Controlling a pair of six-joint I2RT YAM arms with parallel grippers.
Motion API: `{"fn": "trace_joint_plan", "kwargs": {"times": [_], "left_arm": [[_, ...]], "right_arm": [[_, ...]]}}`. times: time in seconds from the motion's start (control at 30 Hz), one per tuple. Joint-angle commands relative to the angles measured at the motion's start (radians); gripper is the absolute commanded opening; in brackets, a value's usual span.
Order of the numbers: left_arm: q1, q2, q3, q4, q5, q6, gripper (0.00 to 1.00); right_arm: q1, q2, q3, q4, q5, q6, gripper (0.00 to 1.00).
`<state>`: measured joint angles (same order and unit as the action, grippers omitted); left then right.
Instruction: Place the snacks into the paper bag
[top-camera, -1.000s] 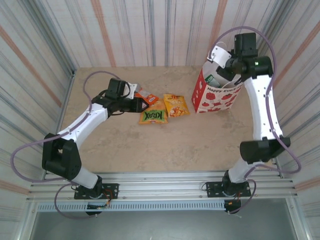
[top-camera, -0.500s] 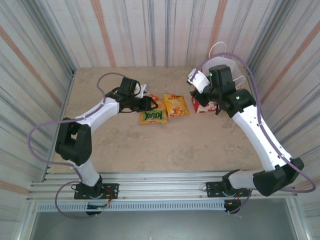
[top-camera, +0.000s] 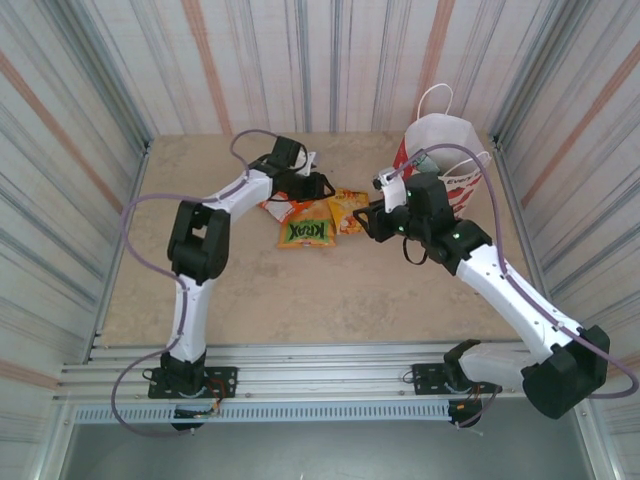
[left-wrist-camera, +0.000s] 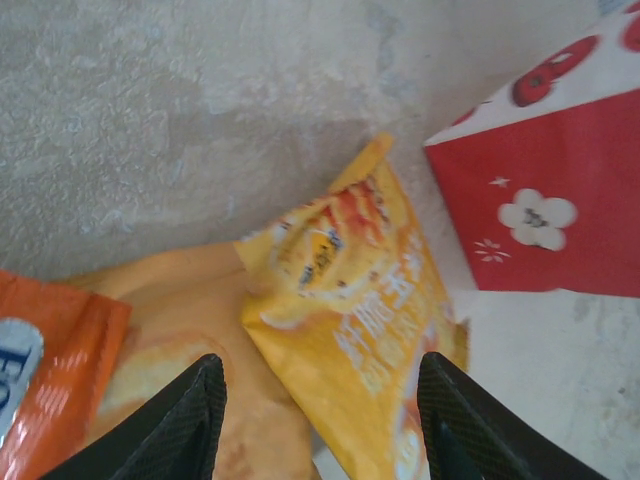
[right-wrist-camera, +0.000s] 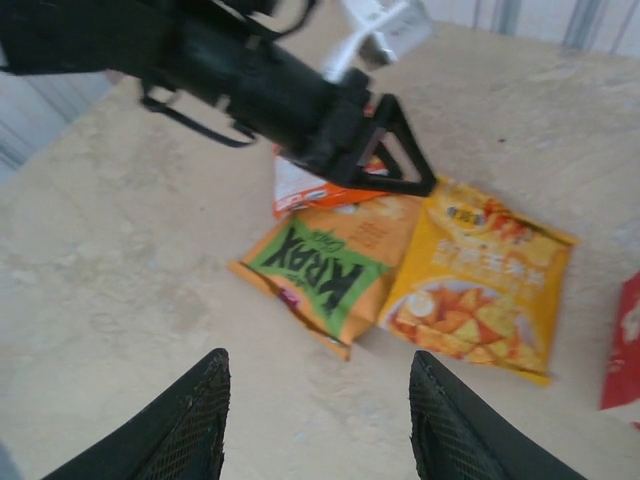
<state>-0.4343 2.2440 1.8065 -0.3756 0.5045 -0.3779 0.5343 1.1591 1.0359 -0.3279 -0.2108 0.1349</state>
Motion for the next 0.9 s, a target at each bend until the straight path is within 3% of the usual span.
{"fn": "trace_joint_plan", "kwargs": {"times": [0.0,0.6,0.67,0.73,0.77,0.87], "left_arm": [[-0.009,0.061,0.084,-0.052,-0.001,0.031,0.55],[-0.026,0.201,0.168,0.072,0.109,-0.064,0.52],[-0.03,0.208,0.177,0.077,0.111,-0.067,0.44],[-0.032,0.207,0.183,0.075,0.113,-0.066,0.24],[-0.033,0.2,0.18,0.08,0.113,-0.063,0.18],[-0.037,0.157,0.16,0.089,0.106,-0.035,0.1]], "right_arm": [[0.026,-0.012,-0.019,0.061,-0.009,0.069,0.49],[0.068,-0.006,-0.065,0.066,0.037,0.08,0.47],[0.068,-0.019,-0.069,0.063,0.043,0.079,0.47],[0.068,-0.034,-0.077,0.061,0.055,0.077,0.46],[0.067,-0.044,-0.084,0.062,0.064,0.075,0.46],[0.066,-0.079,-0.11,0.075,0.095,0.068,0.46]]}}
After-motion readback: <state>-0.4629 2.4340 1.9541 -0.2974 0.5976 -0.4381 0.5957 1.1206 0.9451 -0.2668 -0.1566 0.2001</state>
